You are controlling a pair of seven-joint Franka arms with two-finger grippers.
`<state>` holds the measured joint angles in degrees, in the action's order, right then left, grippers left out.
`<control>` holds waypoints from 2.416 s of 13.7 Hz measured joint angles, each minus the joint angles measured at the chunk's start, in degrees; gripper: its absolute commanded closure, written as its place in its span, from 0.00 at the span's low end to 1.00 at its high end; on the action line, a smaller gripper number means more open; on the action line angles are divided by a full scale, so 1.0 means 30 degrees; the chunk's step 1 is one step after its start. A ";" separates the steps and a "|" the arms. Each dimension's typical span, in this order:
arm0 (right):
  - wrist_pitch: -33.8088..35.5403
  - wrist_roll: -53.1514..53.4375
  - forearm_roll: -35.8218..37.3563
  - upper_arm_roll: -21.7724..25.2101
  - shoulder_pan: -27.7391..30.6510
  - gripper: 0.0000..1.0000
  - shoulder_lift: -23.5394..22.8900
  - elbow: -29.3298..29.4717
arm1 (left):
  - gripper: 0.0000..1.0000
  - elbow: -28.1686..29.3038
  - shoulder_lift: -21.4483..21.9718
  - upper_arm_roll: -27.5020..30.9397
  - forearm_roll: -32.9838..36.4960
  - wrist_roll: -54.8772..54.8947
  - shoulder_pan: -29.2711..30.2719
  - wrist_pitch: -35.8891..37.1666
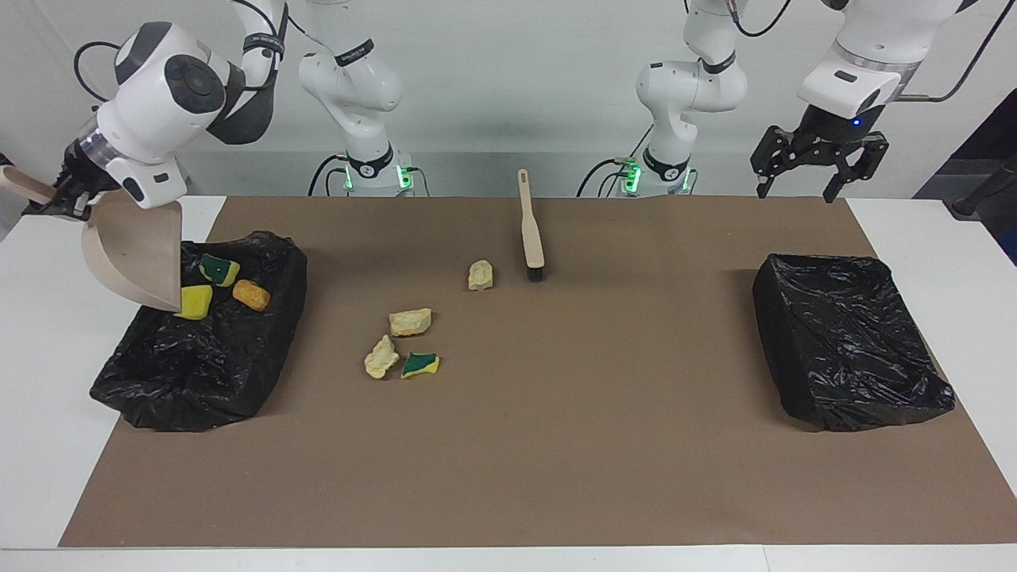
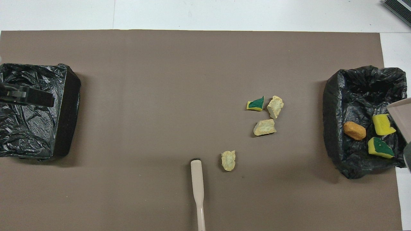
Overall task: Sweep and dump trash in bin
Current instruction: 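Tip the dustpan over the bin with the right gripper, then bring the empty dustpan back to the table center with the right gripper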
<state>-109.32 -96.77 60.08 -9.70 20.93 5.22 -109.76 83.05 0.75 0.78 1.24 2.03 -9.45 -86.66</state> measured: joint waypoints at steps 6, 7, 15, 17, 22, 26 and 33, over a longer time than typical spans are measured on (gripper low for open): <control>-0.0306 0.0001 -0.4983 -0.0076 -0.0812 1.00 0.0025 0.0234 | 0.00 0.0000 0.0001 0.0000 0.0000 0.0000 0.0000 0.0004; -0.0121 0.0002 -0.6495 -0.0073 -0.0824 1.00 -0.0038 0.0401 | 0.00 0.0000 0.0001 0.0000 0.0000 0.0000 0.0000 0.0005; 0.1083 0.3956 -1.4060 -0.0068 -0.0962 1.00 -0.0715 0.0819 | 0.00 0.0000 0.0001 0.0000 0.0000 0.0000 0.0000 0.0010; 0.1478 0.6630 -1.4782 -0.0077 -0.1425 1.00 -0.0799 0.0649 | 0.00 0.0000 0.0002 0.0000 0.0000 0.0000 0.0000 0.0010; 0.1819 0.9976 -1.5893 -0.0100 -0.2834 1.00 -0.0799 0.0625 | 0.00 0.0000 0.0002 0.0000 0.0000 0.0000 0.0000 0.0013; 0.2073 1.4814 -1.6509 -0.0111 -0.4438 1.00 -0.0808 0.0608 | 0.00 0.0000 0.0002 0.0000 0.0000 0.0000 0.0000 0.0015; 0.0956 2.8442 -1.8394 -0.0161 -0.9042 1.00 -0.2643 0.0680 | 0.00 0.0000 0.0049 -0.0010 0.0000 -0.0002 0.0000 0.0727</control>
<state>-106.45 -11.45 4.90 -10.18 -6.19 -2.71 -107.72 83.05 0.90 0.75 1.24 2.03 -9.45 -84.48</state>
